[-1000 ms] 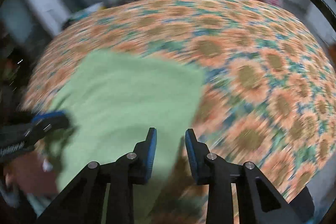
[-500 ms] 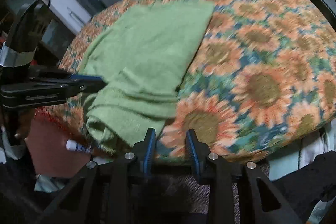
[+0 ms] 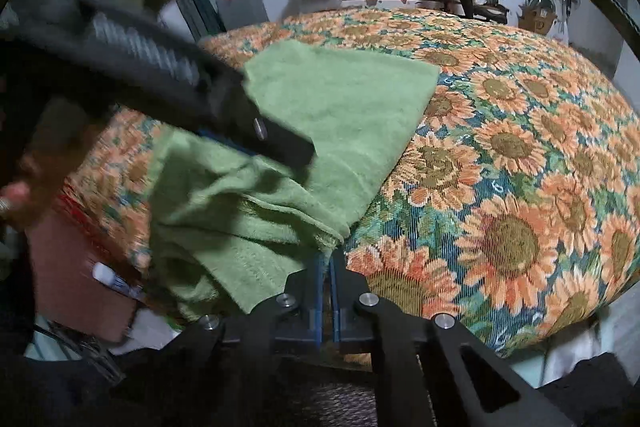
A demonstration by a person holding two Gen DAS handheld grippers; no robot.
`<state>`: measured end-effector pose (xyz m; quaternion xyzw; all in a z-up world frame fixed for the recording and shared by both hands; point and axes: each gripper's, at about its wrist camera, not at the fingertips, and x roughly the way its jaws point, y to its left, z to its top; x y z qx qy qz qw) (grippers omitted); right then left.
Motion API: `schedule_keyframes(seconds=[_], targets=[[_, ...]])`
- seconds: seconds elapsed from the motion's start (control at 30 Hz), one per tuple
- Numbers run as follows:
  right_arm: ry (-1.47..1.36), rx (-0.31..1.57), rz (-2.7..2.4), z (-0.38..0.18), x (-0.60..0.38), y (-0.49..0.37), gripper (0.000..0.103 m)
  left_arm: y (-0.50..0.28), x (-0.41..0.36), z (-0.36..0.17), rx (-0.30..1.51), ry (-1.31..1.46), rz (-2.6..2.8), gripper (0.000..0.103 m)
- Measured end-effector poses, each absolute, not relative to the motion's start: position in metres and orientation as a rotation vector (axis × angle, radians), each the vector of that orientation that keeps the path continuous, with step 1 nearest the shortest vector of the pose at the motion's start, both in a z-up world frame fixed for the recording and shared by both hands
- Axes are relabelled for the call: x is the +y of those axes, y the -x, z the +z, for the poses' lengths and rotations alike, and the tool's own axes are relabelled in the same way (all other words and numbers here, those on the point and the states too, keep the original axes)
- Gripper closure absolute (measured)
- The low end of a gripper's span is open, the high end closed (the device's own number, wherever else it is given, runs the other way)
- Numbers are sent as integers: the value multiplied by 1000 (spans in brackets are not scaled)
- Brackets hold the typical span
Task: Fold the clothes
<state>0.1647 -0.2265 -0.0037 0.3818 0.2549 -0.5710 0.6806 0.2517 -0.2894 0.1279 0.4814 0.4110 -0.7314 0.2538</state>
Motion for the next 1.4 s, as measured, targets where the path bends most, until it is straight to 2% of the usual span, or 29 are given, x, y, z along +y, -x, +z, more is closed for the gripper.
schedule_keyframes(seconds=[0.17, 0.4, 0.43, 0.5, 0.57, 0.63, 0.7, 0.73, 0.8, 0.83, 0.9, 0.97, 1.0, 1.17, 1.33, 1.4], targets=[[-992, 445, -1172, 5, -199, -153, 101, -254, -277, 125, 1107, -1346, -2016, 68], [-1180, 468, -1127, -41, -209, -140, 100, -260, -246, 116, 967, -1383, -2044, 70], [-1177, 459, -1137, -38, -214, -135, 96, -263, -242, 115, 965, -1359, -2054, 71], [-1147, 448, -1182, -26, -227, -123, 92, -274, -244, 117, 1084, -1305, -2074, 79], [-1066, 449, -1246, -5, -232, -113, 73, -287, -249, 122, 1232, -1249, -2099, 84], [-982, 485, -1275, 8, -236, -115, 72, -303, -255, 134, 1300, -1153, -2117, 84], [-919, 516, -1279, 16, -241, -124, 65, -321, -259, 149, 1241, -1069, -2098, 83], [-906, 520, -1262, 19, -242, -132, 62, -330, -261, 156, 1208, -1031, -2081, 82], [-891, 529, -1201, 18, -246, -150, 58, -343, -264, 161, 1202, -984, -2045, 64], [-882, 535, -1176, 17, -250, -158, 57, -350, -266, 162, 1206, -966, -2018, 62], [-841, 558, -1148, 15, -249, -175, 52, -355, -267, 158, 1199, -966, -1986, 61], [-774, 618, -1147, 14, -240, -197, 34, -356, -266, 151, 1195, -986, -1963, 61], [-734, 658, -1154, 19, -230, -204, 31, -354, -266, 147, 1186, -1000, -1954, 61], [-611, 805, -1347, 8, -232, -232, 32, -339, -267, 117, 1090, -1119, -1836, 61], [-782, 877, -1501, -9, -224, -194, 34, -358, -279, 106, 1279, -1024, -1856, 61], [-853, 871, -1486, -10, -215, -184, 43, -364, -283, 103, 1344, -989, -1861, 61]])
